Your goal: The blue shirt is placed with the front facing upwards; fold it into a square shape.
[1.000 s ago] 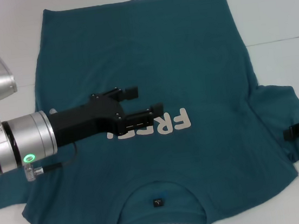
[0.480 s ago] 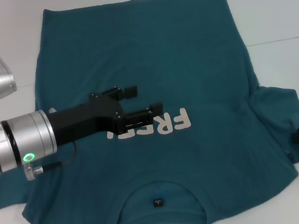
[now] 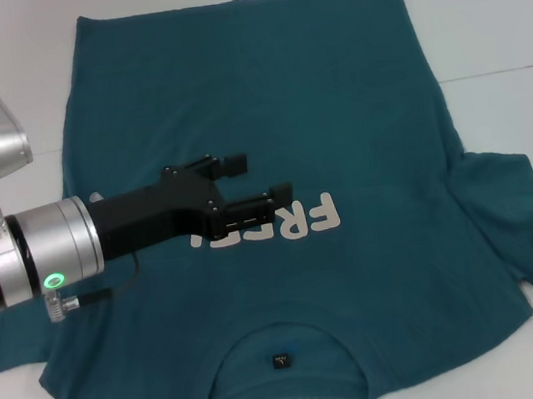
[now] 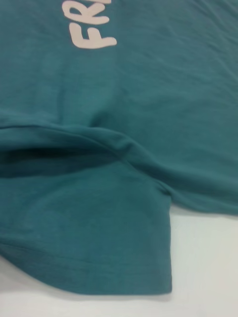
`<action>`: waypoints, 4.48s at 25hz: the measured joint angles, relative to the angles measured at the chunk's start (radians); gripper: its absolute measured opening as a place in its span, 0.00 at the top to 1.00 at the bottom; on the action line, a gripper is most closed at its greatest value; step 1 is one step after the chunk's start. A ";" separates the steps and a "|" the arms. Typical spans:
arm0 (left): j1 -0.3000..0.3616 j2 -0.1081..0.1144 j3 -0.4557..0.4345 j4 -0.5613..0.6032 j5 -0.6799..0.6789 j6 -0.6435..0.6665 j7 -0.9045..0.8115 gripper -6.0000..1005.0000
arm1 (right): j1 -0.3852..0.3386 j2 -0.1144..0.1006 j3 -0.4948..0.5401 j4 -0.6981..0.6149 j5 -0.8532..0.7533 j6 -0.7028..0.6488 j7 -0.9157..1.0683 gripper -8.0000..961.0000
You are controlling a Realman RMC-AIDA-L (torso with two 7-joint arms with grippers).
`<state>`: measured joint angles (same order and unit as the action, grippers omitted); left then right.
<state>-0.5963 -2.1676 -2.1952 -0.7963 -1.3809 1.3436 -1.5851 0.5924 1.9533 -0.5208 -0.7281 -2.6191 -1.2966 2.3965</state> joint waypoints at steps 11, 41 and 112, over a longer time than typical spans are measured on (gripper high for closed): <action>-0.003 -0.002 0.000 0.000 -0.001 -0.002 -0.005 0.13 | -0.028 -0.004 0.001 -0.039 -0.004 -0.003 0.005 0.96; -0.007 -0.003 0.002 0.010 -0.024 -0.006 -0.006 0.13 | -0.045 -0.010 -0.005 -0.077 -0.008 0.046 0.004 0.96; 0.004 -0.004 0.002 0.012 -0.042 0.000 0.002 0.13 | 0.183 0.077 -0.201 -0.102 0.062 0.050 -0.007 0.96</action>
<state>-0.5920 -2.1720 -2.1936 -0.7839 -1.4230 1.3434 -1.5834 0.7750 2.0298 -0.7221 -0.8305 -2.5569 -1.2461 2.3896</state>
